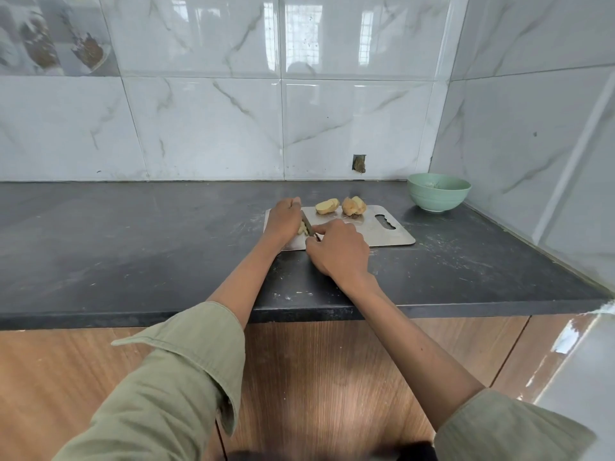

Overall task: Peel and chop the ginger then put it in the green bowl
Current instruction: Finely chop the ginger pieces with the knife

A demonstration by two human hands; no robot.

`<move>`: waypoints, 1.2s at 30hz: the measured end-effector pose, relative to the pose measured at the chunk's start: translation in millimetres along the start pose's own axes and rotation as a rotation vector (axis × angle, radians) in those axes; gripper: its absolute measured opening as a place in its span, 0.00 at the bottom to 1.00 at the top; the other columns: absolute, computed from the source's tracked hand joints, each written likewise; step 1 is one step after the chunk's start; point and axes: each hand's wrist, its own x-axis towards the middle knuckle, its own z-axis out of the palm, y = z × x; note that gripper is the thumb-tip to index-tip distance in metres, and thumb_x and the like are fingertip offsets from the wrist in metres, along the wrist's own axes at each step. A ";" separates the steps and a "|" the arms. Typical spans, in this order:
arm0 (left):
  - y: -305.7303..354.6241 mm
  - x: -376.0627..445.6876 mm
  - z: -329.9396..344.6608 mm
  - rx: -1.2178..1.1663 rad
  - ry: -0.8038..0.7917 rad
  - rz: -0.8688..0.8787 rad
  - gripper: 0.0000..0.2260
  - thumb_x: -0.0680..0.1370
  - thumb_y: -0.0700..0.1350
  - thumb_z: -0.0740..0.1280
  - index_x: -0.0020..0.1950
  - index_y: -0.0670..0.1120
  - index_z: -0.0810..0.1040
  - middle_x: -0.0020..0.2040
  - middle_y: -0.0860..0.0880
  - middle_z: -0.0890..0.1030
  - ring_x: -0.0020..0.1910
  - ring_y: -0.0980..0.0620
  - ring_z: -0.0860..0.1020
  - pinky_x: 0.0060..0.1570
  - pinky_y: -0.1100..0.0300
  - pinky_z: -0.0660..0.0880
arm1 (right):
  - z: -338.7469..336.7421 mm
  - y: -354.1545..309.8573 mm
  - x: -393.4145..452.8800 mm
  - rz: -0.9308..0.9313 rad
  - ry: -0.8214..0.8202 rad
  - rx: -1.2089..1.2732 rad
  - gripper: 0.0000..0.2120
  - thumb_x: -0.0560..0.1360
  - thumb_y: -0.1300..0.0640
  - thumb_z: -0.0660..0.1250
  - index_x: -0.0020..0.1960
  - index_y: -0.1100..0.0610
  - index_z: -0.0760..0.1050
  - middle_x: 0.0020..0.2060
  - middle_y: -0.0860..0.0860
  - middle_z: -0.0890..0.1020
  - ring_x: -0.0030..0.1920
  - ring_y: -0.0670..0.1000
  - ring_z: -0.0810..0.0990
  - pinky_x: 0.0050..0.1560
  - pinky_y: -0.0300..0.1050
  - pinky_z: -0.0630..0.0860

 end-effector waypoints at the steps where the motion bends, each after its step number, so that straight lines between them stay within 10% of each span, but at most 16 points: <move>1: 0.3 -0.4 -0.4 0.009 0.002 0.008 0.12 0.87 0.48 0.54 0.51 0.45 0.73 0.47 0.48 0.75 0.44 0.51 0.73 0.47 0.57 0.65 | 0.0 -0.2 0.4 -0.003 -0.002 0.005 0.16 0.76 0.49 0.65 0.60 0.49 0.84 0.55 0.58 0.82 0.55 0.63 0.80 0.49 0.49 0.71; 21: -1.6 -2.3 -1.5 0.092 0.037 0.080 0.16 0.86 0.48 0.56 0.41 0.43 0.72 0.38 0.48 0.76 0.42 0.46 0.74 0.36 0.55 0.65 | -14.2 21.5 37.5 -0.107 0.170 0.070 0.18 0.76 0.51 0.64 0.64 0.45 0.83 0.46 0.49 0.83 0.51 0.57 0.82 0.44 0.46 0.71; 26: 2.5 -4.6 4.5 0.250 0.007 0.216 0.14 0.86 0.47 0.59 0.64 0.43 0.79 0.60 0.47 0.81 0.60 0.49 0.77 0.59 0.55 0.70 | -25.9 52.2 81.0 -0.210 0.133 0.058 0.20 0.76 0.47 0.64 0.66 0.42 0.81 0.28 0.42 0.73 0.37 0.52 0.78 0.36 0.44 0.70; 36: 26.4 26.7 35.6 0.649 -0.191 0.365 0.21 0.82 0.43 0.64 0.75 0.44 0.71 0.72 0.43 0.74 0.72 0.42 0.71 0.70 0.49 0.69 | -29.2 72.8 93.7 -0.166 0.265 0.139 0.18 0.77 0.49 0.63 0.64 0.47 0.81 0.38 0.45 0.85 0.38 0.49 0.80 0.35 0.43 0.70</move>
